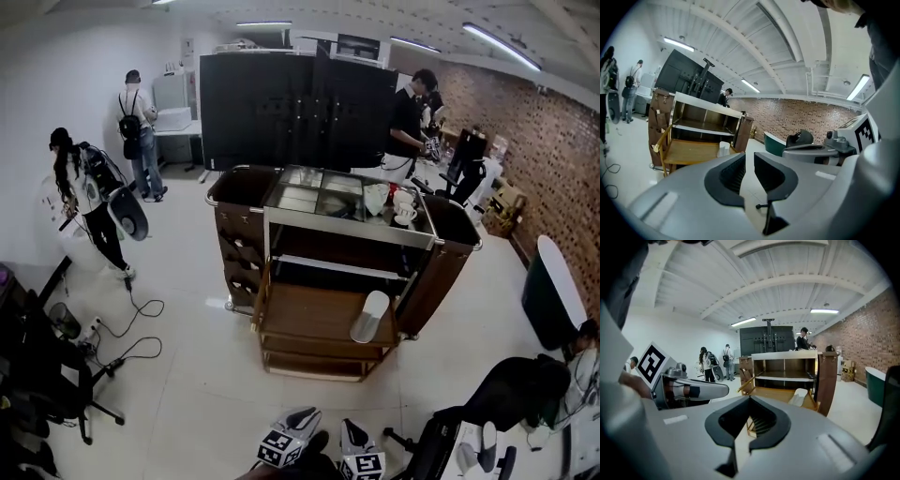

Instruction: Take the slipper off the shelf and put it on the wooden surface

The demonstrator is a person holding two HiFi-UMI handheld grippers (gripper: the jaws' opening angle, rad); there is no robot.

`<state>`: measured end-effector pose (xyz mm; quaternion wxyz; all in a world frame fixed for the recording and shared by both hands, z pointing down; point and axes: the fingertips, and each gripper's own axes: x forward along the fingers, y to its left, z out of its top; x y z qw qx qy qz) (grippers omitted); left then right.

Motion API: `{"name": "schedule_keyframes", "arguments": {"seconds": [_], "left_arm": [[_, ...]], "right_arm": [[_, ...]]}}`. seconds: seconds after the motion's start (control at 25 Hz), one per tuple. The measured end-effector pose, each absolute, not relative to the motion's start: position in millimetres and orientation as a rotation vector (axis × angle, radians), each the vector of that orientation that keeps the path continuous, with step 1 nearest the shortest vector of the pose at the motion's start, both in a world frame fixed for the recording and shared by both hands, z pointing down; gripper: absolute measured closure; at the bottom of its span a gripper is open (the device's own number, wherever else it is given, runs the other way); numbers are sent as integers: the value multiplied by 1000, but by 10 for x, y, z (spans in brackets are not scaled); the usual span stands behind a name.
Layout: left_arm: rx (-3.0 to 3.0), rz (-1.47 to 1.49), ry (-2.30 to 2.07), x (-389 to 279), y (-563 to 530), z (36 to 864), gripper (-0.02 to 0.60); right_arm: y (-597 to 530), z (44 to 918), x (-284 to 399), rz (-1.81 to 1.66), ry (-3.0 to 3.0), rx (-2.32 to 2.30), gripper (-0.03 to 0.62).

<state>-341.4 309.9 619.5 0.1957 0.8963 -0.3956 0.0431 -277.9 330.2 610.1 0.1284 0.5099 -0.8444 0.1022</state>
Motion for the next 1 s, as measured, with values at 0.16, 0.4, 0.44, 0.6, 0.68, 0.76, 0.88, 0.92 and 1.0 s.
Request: {"name": "schedule_keyframes", "arguments": {"seconds": [0.16, 0.4, 0.44, 0.6, 0.68, 0.76, 0.88, 0.92, 1.0], "left_arm": [[2499, 95, -1156, -3547, 3115, 6158, 507], [2487, 67, -1164, -3575, 3105, 6165, 508], [2487, 62, -1162, -3576, 3098, 6165, 509], [2494, 57, -1146, -3548, 3093, 6145, 511], [2496, 58, -1138, -3530, 3095, 6149, 511], [2498, 61, -1128, -3511, 3080, 6172, 511], [2501, 70, -1115, -3495, 3050, 6222, 512], [2499, 71, -1112, -3495, 3045, 6236, 512], [2488, 72, -1106, -3497, 3043, 6256, 512]], "right_arm": [[3306, 5986, -2808, 253, -2465, 1490, 594], [3349, 6087, -2740, 252, -2436, 1489, 594], [3350, 6086, -2742, 253, -2436, 1490, 594], [3355, 6058, -2712, 250, -2426, 1505, 594], [3366, 6052, -2705, 257, -2424, 1508, 594], [3360, 6082, -2693, 266, -2419, 1514, 594], [3332, 6143, -2670, 258, -2411, 1521, 594], [3326, 6147, -2666, 255, -2409, 1525, 594], [3328, 6151, -2655, 258, -2403, 1530, 594]]}}
